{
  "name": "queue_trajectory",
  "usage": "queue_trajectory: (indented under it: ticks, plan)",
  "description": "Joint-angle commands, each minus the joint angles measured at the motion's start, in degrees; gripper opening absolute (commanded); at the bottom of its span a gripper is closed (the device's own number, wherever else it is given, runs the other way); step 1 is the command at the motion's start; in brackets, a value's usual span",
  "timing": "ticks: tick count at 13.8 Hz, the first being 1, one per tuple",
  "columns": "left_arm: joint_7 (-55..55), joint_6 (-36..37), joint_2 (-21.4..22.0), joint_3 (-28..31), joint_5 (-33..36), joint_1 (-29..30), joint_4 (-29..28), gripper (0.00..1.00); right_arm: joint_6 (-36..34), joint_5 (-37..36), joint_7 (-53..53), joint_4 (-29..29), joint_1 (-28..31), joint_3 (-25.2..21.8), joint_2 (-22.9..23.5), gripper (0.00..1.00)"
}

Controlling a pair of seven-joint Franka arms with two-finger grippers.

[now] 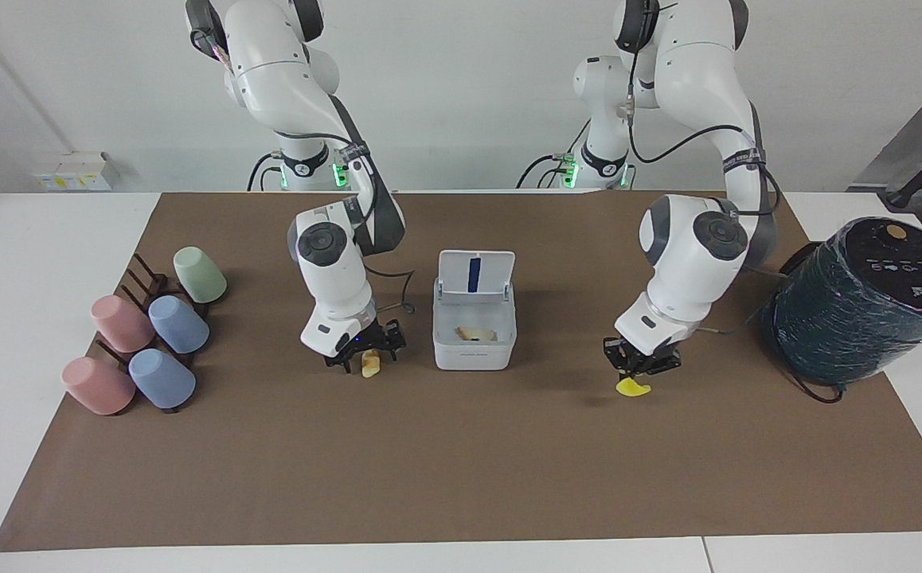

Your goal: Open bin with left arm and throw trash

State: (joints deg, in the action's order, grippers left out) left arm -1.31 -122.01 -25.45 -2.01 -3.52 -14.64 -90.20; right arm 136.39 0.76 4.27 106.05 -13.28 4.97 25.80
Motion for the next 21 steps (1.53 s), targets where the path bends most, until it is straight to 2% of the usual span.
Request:
queue_trajectory:
  ticks: [1,2,5,12,13,14,15,16,17,21]
  plan:
    - [-6.5,4.7,2.2,0.5,-1.4,-4.1,1.3,0.0,-0.3,-1.3,1.4,1.6,0.4,0.5,-1.2,0.26]
    - [-8.4,4.8,2.9,0.6,-4.0,-5.4,1.4,0.0,-0.8,-1.3,1.4,1.6,0.4,0.4,-1.2,0.0]
    - [-14.0,4.8,4.3,0.5,-6.5,-9.2,1.4,0.0,-4.1,-1.3,1.2,-0.1,1.4,0.5,-1.6,0.0]
    - [-20.0,7.8,6.1,0.3,-6.9,-17.8,-0.8,0.0,-6.4,-1.2,1.4,-1.1,6.1,0.4,-10.1,0.0]
    - [-20.0,7.7,6.6,0.3,-6.9,-18.3,-1.6,0.07,-7.3,-1.2,1.2,-1.9,6.9,0.4,-10.7,0.0]
    - [-20.0,7.3,6.9,0.3,-6.9,-18.4,-2.2,0.29,-9.0,-1.2,1.1,-3.1,7.4,0.4,-11.0,0.0]
    - [-20.0,7.3,6.9,0.3,-6.9,-18.3,-2.3,0.61,-11.0,-1.3,1.1,-4.4,7.7,0.4,-11.5,0.0]
    - [-20.0,7.3,6.9,0.3,-6.9,-18.3,-2.2,0.87,-13.2,-1.3,1.1,-5.9,7.7,0.5,-11.7,0.0]
    - [-20.0,7.3,6.9,0.3,-6.9,-18.4,-2.1,1.0,-15.5,-1.2,1.1,-7.6,7.5,0.6,-12.2,0.0]
    - [-20.0,8.0,6.6,0.3,-6.9,-18.3,-0.9,1.0,-17.1,0.3,1.7,-10.1,6.5,1.3,-12.7,0.0]
